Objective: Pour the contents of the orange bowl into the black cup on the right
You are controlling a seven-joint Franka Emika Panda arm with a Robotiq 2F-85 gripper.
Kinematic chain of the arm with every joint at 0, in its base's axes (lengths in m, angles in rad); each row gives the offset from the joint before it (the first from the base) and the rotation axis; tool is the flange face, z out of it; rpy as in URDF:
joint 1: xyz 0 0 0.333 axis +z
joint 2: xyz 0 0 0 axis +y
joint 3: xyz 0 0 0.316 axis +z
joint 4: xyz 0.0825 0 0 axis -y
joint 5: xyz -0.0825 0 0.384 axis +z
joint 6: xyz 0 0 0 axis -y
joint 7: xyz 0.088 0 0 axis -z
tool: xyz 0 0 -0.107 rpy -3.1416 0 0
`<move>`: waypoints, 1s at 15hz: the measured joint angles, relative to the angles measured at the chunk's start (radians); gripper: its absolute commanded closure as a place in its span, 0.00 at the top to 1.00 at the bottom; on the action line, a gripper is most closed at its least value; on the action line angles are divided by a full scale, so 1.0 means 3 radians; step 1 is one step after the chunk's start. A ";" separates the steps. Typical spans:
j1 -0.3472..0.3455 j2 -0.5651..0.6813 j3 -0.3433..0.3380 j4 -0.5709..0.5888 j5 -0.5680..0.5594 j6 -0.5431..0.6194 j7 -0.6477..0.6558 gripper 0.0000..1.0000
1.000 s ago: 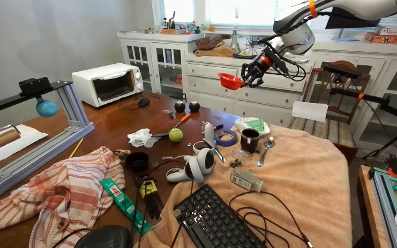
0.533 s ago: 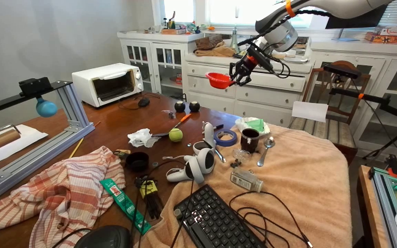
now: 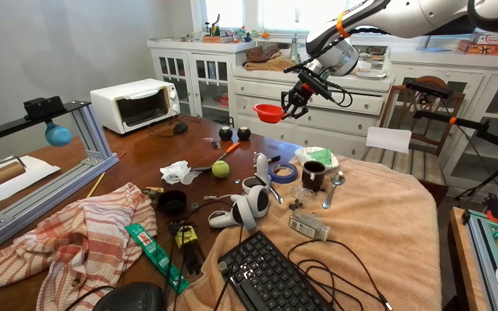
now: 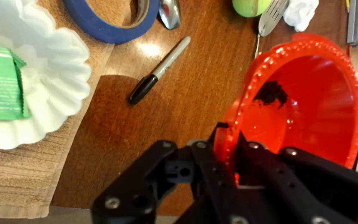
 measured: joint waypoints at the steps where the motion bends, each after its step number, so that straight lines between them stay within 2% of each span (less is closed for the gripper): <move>1: 0.0037 0.0066 -0.0057 0.0060 0.0039 0.0004 0.0000 0.06; 3: 0.0055 0.0142 -0.0092 0.0138 0.0068 0.0004 0.0000 0.06; 4: 0.0057 0.0153 -0.0093 0.0155 0.0070 0.0004 0.0000 0.02; 5: 0.0058 0.0156 -0.0094 0.0168 0.0071 0.0004 0.0000 0.02; 8: 0.0164 0.0192 -0.0271 0.0218 0.0071 -0.0094 0.0051 0.02; 15: 0.0306 0.0768 -0.0394 0.0765 0.0063 -0.0378 0.0247 0.02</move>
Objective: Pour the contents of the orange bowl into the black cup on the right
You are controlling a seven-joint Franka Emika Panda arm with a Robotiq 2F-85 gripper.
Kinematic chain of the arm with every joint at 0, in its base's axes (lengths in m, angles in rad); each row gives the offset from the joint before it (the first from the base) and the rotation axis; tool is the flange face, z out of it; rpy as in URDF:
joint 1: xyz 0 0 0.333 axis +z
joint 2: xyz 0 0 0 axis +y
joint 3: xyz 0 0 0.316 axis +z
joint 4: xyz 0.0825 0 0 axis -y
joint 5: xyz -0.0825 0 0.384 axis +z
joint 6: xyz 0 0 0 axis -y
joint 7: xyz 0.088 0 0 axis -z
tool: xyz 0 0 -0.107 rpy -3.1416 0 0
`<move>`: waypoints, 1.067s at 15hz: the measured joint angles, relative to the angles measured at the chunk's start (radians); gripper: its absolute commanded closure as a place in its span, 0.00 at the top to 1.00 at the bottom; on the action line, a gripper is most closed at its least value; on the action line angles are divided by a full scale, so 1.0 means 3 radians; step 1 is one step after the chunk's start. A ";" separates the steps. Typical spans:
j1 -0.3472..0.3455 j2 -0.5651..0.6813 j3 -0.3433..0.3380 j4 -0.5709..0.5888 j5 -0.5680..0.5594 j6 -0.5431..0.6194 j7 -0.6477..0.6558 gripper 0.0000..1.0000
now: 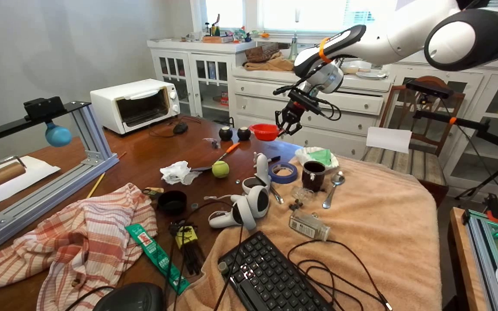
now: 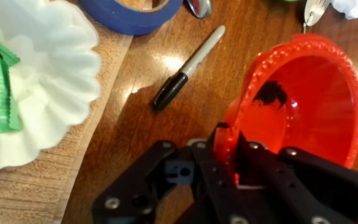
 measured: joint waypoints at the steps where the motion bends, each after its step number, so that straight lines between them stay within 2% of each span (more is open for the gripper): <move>1: 0.0031 0.0085 -0.0028 0.0091 -0.0009 0.0000 0.0076 0.02; 7: 0.0124 0.0444 -0.0148 0.0528 -0.0090 0.0004 0.0425 0.02; 14: 0.0131 0.0808 -0.0147 0.0933 -0.0261 0.0035 0.0480 0.02; 15: 0.0131 0.0852 -0.0139 0.0994 -0.0273 0.0050 0.0479 0.31; 16: 0.0130 0.0889 -0.0127 0.1053 -0.0285 0.0064 0.0477 0.32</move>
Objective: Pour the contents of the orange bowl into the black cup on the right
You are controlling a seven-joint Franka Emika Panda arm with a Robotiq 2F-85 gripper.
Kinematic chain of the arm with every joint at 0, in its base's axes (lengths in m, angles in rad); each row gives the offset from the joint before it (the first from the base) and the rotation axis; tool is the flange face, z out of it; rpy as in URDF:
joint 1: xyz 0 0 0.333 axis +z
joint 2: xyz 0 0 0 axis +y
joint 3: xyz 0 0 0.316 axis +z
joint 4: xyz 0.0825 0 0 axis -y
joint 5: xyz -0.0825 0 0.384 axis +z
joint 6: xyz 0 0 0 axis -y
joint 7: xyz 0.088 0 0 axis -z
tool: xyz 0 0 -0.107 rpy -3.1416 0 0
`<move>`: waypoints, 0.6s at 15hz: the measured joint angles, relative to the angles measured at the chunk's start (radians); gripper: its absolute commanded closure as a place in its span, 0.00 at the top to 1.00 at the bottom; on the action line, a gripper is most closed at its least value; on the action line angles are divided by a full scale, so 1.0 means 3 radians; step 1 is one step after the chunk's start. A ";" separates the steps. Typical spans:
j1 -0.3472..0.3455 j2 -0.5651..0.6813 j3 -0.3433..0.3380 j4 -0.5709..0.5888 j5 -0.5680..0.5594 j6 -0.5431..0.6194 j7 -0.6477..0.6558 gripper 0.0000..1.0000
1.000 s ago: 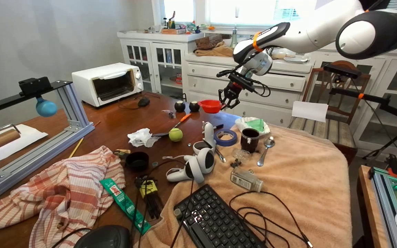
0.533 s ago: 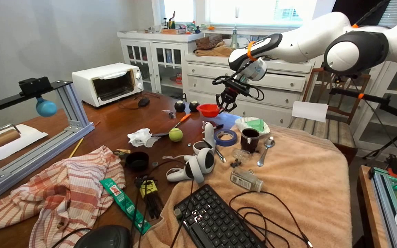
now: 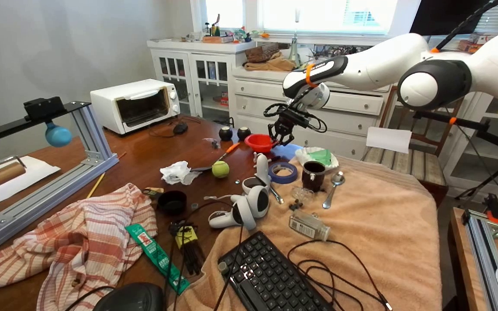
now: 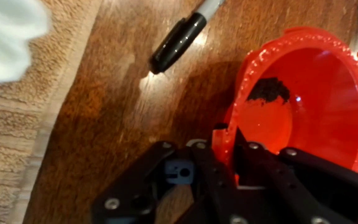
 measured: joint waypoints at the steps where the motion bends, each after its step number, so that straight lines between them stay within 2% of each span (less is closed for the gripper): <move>1: 0.0000 0.0036 0.0012 0.0058 -0.0014 0.0011 0.0000 0.37; 9: 0.0034 0.0117 0.0027 0.0200 -0.0034 0.0042 -0.0005 0.99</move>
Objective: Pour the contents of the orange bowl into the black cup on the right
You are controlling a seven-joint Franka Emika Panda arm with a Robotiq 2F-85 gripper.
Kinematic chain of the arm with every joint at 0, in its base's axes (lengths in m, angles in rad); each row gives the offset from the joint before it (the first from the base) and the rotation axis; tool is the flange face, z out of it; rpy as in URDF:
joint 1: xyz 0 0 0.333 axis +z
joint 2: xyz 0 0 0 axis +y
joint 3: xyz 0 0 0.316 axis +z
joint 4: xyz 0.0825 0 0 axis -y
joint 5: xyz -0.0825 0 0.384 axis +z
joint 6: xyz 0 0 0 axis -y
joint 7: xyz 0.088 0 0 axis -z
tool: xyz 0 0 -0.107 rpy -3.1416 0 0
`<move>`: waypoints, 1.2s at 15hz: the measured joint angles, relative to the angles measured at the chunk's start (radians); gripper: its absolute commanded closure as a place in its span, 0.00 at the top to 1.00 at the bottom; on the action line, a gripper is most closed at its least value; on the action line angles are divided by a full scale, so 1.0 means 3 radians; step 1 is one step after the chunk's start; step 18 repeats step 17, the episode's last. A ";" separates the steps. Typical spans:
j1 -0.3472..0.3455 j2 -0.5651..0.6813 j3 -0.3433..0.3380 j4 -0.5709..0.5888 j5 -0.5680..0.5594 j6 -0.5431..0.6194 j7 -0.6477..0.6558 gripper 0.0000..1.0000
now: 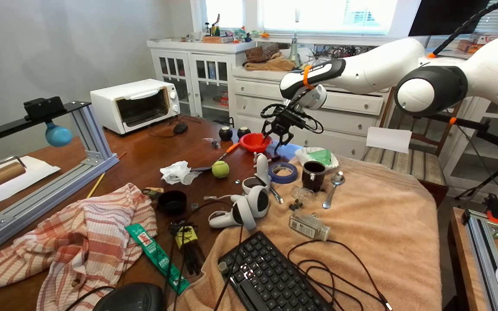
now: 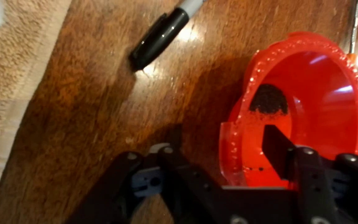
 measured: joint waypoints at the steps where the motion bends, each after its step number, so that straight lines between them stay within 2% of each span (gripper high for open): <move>1: 0.0009 -0.0009 -0.0005 0.0000 -0.0004 0.0000 0.0000 1.00; 6: 0.0060 -0.0079 -0.0038 -0.0010 -0.0061 0.0003 0.0000 1.00; 9: 0.0122 -0.0220 -0.0123 -0.0147 -0.0132 0.0003 0.0004 1.00; 14: 0.0310 -0.0735 -0.0321 -0.0768 -0.0374 -0.0011 -0.0064 1.00; 17: 0.0424 -0.1075 -0.0335 -0.1189 -0.0578 -0.0058 -0.0367 1.00; 18: 0.0424 -0.1075 -0.0335 -0.1189 -0.0578 -0.0058 -0.0367 1.00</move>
